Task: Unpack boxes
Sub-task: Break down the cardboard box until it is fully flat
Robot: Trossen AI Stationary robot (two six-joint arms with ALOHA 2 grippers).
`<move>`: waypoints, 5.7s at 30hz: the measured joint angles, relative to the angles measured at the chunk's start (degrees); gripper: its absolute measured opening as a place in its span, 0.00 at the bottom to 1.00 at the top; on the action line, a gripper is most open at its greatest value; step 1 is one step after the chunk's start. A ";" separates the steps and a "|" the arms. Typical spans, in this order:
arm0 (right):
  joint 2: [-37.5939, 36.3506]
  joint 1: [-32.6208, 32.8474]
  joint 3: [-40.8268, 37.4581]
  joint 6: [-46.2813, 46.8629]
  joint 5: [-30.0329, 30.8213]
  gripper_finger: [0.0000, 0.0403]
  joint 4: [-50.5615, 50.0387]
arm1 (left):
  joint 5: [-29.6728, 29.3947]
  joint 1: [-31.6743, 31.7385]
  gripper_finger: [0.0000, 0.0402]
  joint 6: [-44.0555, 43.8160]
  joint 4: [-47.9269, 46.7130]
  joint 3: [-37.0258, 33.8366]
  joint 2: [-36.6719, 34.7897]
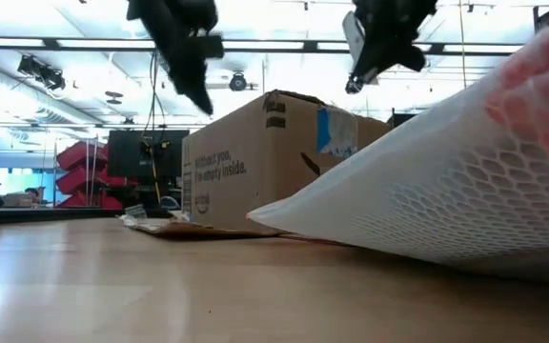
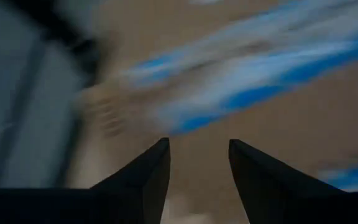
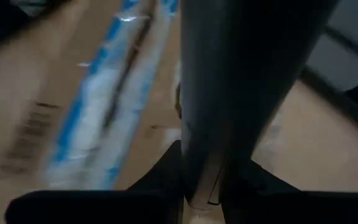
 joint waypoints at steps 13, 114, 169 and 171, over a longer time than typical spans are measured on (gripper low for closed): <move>2.00 12.63 -9.88 31.88 -5.09 0.10 -2.29 | 11.11 20.36 0.39 6.34 3.90 -5.81 4.98; -1.70 8.25 -26.57 33.05 45.67 0.10 49.59 | 17.91 1.63 0.00 15.05 26.54 18.52 30.39; 1.34 4.30 -26.44 44.10 30.69 0.10 47.78 | 19.06 -4.50 0.00 11.50 25.35 13.21 31.29; 1.34 4.28 -26.44 44.25 30.69 0.10 47.73 | 18.84 -4.51 0.00 11.45 25.40 13.19 31.32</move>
